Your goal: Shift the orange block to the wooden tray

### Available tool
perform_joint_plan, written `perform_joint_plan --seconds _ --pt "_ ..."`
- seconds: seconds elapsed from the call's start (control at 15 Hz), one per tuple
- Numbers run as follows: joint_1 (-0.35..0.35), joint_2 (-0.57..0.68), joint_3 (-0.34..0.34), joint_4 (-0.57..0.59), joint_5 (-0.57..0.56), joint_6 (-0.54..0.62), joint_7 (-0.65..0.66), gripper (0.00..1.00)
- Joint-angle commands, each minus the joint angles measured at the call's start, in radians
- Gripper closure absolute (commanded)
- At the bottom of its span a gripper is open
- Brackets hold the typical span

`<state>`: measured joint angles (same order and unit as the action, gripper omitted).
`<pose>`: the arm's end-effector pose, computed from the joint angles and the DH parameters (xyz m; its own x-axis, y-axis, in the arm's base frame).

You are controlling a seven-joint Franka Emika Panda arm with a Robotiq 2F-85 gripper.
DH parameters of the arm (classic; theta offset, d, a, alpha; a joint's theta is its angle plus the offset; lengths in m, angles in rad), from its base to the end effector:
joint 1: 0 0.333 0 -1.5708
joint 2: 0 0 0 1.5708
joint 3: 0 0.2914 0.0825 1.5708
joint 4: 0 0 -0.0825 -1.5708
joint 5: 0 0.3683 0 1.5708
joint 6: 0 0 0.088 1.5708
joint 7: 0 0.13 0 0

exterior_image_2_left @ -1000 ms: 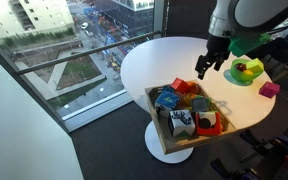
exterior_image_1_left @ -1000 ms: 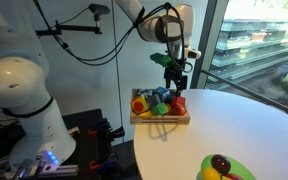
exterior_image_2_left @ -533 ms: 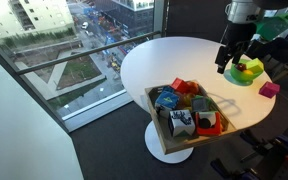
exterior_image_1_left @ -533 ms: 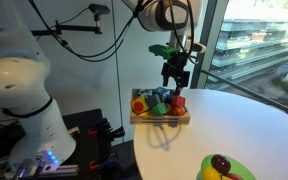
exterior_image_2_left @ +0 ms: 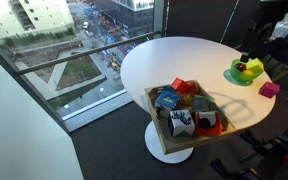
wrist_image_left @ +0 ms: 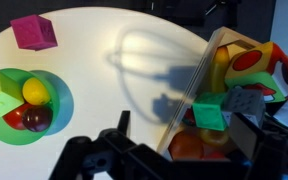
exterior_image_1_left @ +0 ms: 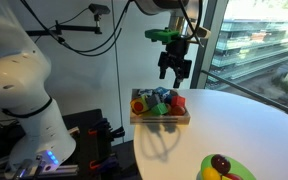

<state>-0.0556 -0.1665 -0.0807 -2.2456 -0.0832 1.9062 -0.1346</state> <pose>0.4541 -0.0703 0.3836 0.9833 0.0310 -0.1796 0.0380 -0.9986 0.0355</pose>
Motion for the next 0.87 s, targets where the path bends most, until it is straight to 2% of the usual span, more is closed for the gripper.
perform_joint_plan --seconds 0.0,0.33,0.8 --pt "-0.013 -0.072 -0.013 -0.013 0.005 -0.028 -0.011 0.00" --pt "-0.019 -0.109 -0.028 -0.011 0.005 -0.035 -0.003 0.00" --pt "-0.011 -0.076 -0.021 -0.004 0.001 -0.019 -0.001 0.00"
